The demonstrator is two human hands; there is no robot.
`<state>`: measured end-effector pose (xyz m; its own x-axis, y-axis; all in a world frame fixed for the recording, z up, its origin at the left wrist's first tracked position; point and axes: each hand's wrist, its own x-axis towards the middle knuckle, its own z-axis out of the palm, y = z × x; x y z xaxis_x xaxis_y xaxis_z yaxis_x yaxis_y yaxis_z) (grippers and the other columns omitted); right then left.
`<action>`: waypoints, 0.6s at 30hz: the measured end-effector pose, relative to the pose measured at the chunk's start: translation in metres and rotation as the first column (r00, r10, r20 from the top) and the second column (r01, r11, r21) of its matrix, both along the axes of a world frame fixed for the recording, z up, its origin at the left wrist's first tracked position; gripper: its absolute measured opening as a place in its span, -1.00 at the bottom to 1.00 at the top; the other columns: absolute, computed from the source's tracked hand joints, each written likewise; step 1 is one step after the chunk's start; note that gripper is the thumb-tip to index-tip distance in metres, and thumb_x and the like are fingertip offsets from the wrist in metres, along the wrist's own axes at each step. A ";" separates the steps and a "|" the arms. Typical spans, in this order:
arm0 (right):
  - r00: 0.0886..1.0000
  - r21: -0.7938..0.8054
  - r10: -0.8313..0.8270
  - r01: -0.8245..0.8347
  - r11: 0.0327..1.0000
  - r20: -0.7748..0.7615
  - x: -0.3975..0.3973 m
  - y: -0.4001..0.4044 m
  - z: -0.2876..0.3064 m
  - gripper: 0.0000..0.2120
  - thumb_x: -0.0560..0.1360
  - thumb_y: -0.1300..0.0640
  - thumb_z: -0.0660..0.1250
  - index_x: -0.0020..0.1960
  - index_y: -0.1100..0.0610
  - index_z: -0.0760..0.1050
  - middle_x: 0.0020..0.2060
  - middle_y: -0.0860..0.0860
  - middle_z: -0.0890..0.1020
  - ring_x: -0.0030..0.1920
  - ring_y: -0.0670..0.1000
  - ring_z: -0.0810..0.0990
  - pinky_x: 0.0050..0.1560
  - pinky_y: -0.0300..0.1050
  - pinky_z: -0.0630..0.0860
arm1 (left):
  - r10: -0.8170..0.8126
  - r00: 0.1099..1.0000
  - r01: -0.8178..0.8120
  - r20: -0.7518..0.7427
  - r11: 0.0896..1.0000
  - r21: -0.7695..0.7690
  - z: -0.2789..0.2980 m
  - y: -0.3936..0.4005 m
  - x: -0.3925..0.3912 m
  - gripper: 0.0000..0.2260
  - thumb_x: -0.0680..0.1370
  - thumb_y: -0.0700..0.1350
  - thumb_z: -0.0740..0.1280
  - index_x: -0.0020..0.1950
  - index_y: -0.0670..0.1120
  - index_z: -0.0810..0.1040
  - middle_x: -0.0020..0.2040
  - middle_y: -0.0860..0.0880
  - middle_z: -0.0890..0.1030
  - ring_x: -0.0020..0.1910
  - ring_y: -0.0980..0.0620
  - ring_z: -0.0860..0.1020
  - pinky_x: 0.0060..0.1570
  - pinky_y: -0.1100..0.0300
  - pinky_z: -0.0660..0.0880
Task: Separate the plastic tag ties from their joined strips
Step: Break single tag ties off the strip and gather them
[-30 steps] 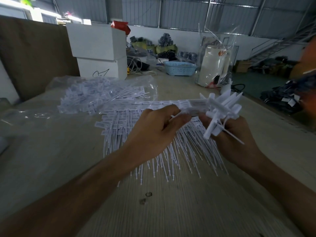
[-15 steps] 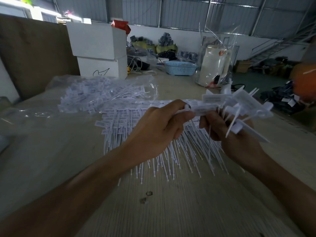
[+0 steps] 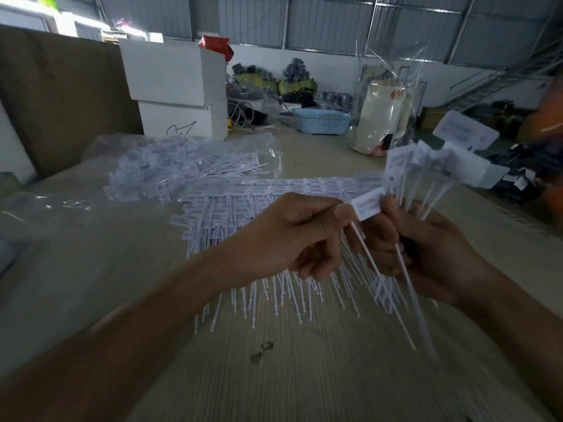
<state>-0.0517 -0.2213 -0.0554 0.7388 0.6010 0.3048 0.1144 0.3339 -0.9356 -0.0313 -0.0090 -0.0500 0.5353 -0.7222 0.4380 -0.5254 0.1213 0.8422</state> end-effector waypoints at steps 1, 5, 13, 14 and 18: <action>1.000 -0.001 0.025 -0.025 1.000 -0.011 0.000 -0.001 0.001 -0.68 0.61 -0.02 0.30 -0.24 0.13 0.47 -0.44 0.00 0.27 -0.50 -0.08 0.14 -0.47 -0.19 0.13 | 0.032 0.999 -0.032 0.003 0.999 0.023 -0.002 0.000 0.002 -0.68 0.68 0.02 0.16 -0.19 0.07 0.60 -0.47 -0.13 0.55 -0.58 0.00 0.41 -0.51 0.25 0.37; 0.989 -0.092 0.130 -0.124 0.988 0.069 -0.007 0.001 0.000 -0.66 0.66 0.00 0.24 -0.24 0.13 0.48 -0.45 0.06 0.26 -0.50 -0.02 0.16 -0.45 -0.13 0.15 | 0.343 0.937 -0.342 -0.068 0.939 0.025 -0.005 0.008 0.019 -0.60 0.68 0.05 0.16 -0.15 -0.18 0.61 -0.51 -0.11 0.51 -0.61 0.04 0.36 -0.54 0.33 0.31; 0.696 -0.464 -0.475 0.715 0.523 0.538 -0.011 0.013 -0.004 -0.58 0.54 -0.17 0.15 -0.45 -0.09 0.47 -0.57 -0.12 0.38 -0.54 -0.16 0.31 -0.43 -0.37 0.26 | 0.270 0.963 -0.264 -0.024 0.953 0.146 -0.011 0.005 0.014 -0.62 0.67 0.08 0.14 -0.29 0.09 0.57 -0.45 -0.12 0.59 -0.58 0.03 0.40 -0.51 0.35 0.34; 0.669 -0.445 -0.482 0.740 0.504 0.565 -0.011 0.016 -0.005 -0.57 0.54 -0.14 0.14 -0.48 -0.13 0.44 -0.58 -0.15 0.39 -0.54 -0.17 0.32 -0.45 -0.39 0.26 | 0.284 0.959 -0.282 0.007 0.946 0.162 -0.012 0.000 0.013 -0.65 0.65 0.12 0.14 -0.26 0.10 0.56 -0.44 -0.11 0.59 -0.57 0.03 0.42 -0.50 0.35 0.35; 0.649 -0.344 -0.506 0.746 0.570 0.568 -0.005 0.019 -0.010 -0.57 0.57 -0.19 0.16 -0.34 0.06 0.45 -0.50 -0.10 0.42 -0.47 -0.14 0.33 -0.42 -0.34 0.26 | 0.358 0.914 -0.391 0.191 0.904 0.172 -0.014 -0.004 0.009 -0.65 0.57 0.24 0.22 -0.13 -0.02 0.54 -0.45 -0.04 0.59 -0.58 0.13 0.46 -0.45 0.38 0.40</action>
